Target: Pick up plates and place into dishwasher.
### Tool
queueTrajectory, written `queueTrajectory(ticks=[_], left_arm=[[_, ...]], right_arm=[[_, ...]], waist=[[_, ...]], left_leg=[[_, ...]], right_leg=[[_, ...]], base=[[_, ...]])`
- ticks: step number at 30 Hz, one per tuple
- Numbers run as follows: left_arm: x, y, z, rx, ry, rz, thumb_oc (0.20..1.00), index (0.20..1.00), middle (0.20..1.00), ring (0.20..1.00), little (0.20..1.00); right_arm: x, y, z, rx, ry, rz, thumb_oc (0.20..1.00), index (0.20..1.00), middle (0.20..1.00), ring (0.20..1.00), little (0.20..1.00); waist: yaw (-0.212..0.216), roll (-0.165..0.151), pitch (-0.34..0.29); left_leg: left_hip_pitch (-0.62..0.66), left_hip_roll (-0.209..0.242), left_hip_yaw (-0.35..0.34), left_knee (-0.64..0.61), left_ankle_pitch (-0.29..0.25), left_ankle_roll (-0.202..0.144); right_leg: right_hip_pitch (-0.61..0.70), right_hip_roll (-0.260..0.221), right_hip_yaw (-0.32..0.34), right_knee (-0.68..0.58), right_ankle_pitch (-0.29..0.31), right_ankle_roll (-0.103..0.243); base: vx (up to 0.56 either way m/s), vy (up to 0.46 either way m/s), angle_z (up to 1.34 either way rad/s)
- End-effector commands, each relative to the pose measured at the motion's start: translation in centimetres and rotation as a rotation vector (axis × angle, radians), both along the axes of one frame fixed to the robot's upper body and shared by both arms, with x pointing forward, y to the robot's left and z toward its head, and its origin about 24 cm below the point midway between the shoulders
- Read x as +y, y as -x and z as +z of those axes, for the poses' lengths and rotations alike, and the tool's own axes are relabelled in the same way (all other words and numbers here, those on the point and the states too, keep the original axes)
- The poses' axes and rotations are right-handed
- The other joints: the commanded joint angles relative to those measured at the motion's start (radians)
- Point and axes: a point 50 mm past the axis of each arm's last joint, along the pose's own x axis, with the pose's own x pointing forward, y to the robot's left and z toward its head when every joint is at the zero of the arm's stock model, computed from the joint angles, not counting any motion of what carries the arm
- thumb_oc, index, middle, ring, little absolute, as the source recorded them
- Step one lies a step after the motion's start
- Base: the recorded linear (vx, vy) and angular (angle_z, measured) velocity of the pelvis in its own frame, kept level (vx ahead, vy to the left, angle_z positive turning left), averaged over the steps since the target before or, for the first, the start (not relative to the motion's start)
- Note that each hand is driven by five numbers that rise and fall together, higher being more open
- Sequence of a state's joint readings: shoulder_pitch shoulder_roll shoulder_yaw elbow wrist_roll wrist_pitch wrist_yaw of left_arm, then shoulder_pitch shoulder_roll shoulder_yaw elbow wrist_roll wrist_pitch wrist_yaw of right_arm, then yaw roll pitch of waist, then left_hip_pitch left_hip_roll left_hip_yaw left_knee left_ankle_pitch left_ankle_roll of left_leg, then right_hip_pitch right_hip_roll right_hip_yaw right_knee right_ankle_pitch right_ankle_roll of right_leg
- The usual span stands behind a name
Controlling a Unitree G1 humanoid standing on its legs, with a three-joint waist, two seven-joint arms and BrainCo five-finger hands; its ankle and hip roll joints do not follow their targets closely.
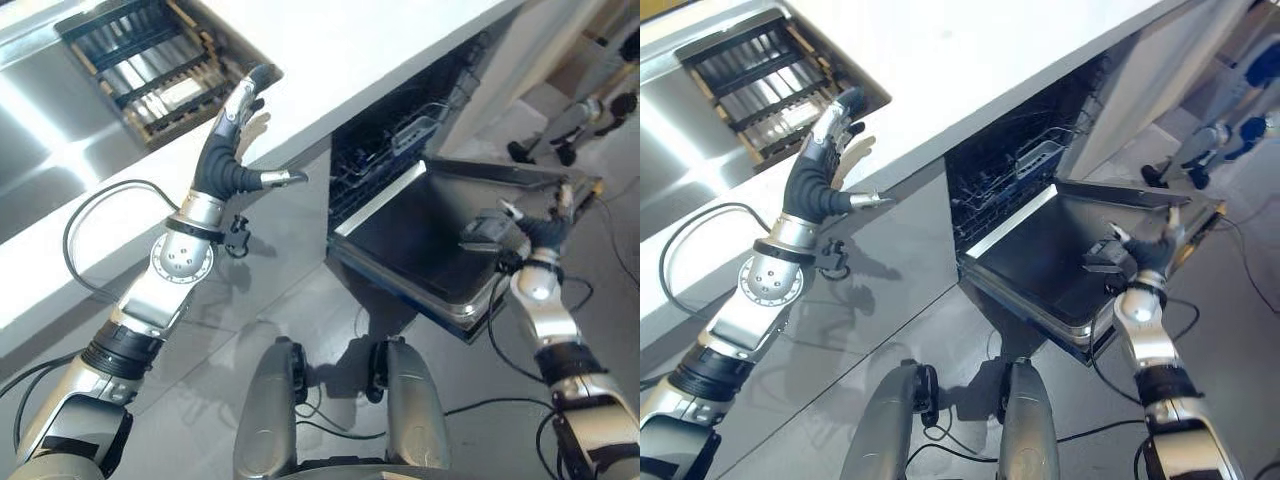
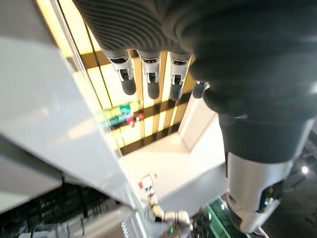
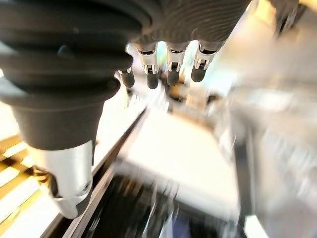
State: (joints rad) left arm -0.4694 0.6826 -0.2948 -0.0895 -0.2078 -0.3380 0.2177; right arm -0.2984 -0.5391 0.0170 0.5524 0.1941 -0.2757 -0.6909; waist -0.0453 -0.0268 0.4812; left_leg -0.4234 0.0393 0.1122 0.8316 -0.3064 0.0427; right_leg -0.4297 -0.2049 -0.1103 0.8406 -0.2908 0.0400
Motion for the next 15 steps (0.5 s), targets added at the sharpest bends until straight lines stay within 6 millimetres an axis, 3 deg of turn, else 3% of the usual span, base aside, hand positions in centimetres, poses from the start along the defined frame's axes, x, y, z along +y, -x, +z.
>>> queueTrajectory(ticks=[1,5,7,11,15], left_arm=[[-0.7,1.8,-0.7,-0.047,0.064,-0.050,1.000,1.000,1.000,1.000,1.000],[-0.6,2.0,-0.9,-0.036,0.064,-0.056,1.000,1.000,1.000,1.000,1.000],[-0.6,1.8,-0.5,-0.038,0.060,-0.062,1.000,1.000,1.000,1.000,1.000],[-1.0,1.7,0.3,-0.037,0.043,-0.085,1.000,1.000,1.000,1.000,1.000],[-1.7,1.6,0.8,-0.037,0.030,-0.114,1.000,1.000,1.000,1.000,1.000]], right_arm=[[-1.8,1.9,-0.3,-0.086,-0.050,-0.109,1.000,1.000,1.000,1.000,1.000],[-3.2,3.5,-3.6,0.007,-0.229,-0.193,1.000,1.000,1.000,1.000,1.000],[-4.1,4.7,-6.5,0.063,-0.422,-0.220,1.000,1.000,1.000,1.000,1.000],[-4.5,5.5,-9.8,0.144,-0.669,-0.176,1.000,1.000,1.000,1.000,1.000],[-3.4,4.2,-10.7,0.116,-0.857,-0.045,1.000,1.000,1.000,1.000,1.000]], waist=[[-0.009,0.023,-0.044],[-0.011,0.023,-0.058],[-0.006,0.028,-0.057],[0.017,0.042,-0.047],[0.042,0.062,-0.029]], left_leg=[[0.114,-0.008,0.033,-0.044,-0.093,0.056],[0.143,-0.012,0.033,-0.083,-0.075,0.054],[0.145,-0.013,0.032,-0.082,-0.076,0.053],[0.127,-0.021,0.024,-0.053,-0.084,0.057],[0.098,-0.031,0.008,-0.009,-0.100,0.057]], right_leg=[[0.108,0.046,0.019,-0.140,0.066,-0.043],[0.143,0.049,0.020,-0.182,0.085,-0.041],[0.146,0.050,0.016,-0.180,0.081,-0.045],[0.131,0.048,0.006,-0.144,0.066,-0.054],[0.106,0.041,-0.005,-0.088,0.042,-0.063]], base=[[0.06,0.001,-0.12],[0.04,-0.026,-0.12],[0.02,-0.055,0.01],[0.00,-0.056,0.02],[-0.04,-0.044,0.08]])
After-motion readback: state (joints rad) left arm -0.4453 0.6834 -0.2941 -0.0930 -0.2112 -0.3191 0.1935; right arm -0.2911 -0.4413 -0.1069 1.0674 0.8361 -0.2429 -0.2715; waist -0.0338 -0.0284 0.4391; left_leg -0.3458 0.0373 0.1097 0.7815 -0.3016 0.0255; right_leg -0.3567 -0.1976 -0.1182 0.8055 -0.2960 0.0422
